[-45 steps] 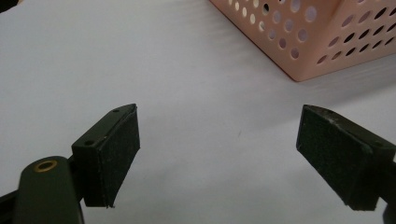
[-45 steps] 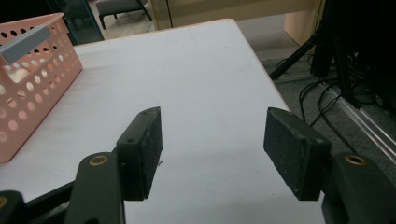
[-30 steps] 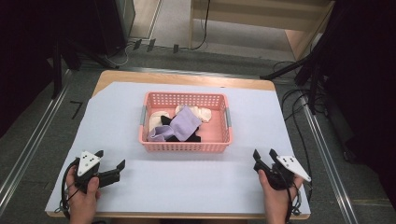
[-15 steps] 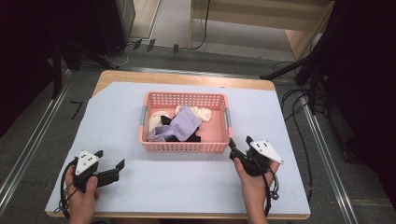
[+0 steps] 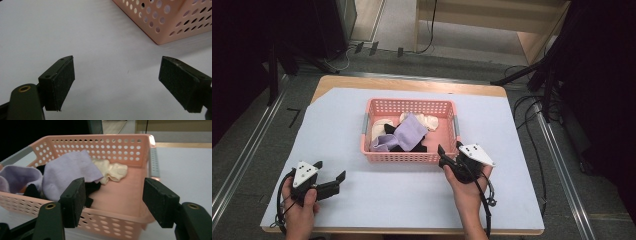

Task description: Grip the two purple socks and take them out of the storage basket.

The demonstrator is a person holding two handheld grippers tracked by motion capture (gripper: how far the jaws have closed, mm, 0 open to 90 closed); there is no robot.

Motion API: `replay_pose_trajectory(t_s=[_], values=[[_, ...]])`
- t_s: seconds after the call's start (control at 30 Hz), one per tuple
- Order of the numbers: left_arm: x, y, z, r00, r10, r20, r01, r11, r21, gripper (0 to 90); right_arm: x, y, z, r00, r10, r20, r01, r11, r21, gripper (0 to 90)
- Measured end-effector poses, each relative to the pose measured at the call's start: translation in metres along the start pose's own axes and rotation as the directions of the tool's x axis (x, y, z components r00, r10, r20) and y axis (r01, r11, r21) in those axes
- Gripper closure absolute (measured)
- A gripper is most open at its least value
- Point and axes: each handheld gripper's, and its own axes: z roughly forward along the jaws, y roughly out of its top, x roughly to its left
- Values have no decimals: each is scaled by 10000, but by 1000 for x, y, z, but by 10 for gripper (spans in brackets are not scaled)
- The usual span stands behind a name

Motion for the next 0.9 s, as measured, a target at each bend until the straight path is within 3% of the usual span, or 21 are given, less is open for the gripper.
replay_pose_trajectory(t_s=[0.53, 0.9], values=[[0, 0, 0, 10000, 1, 16, -1, 10000, 60, 146, 48, 3, 28, 9954, -212, -934, 245, 9991, 341, 362], [0, 0, 0, 10000, -25, 35, 25, 10000, 74, 146, 87, 6, 50, 9834, -458, -1755, 593, 9956, 728, 351]])
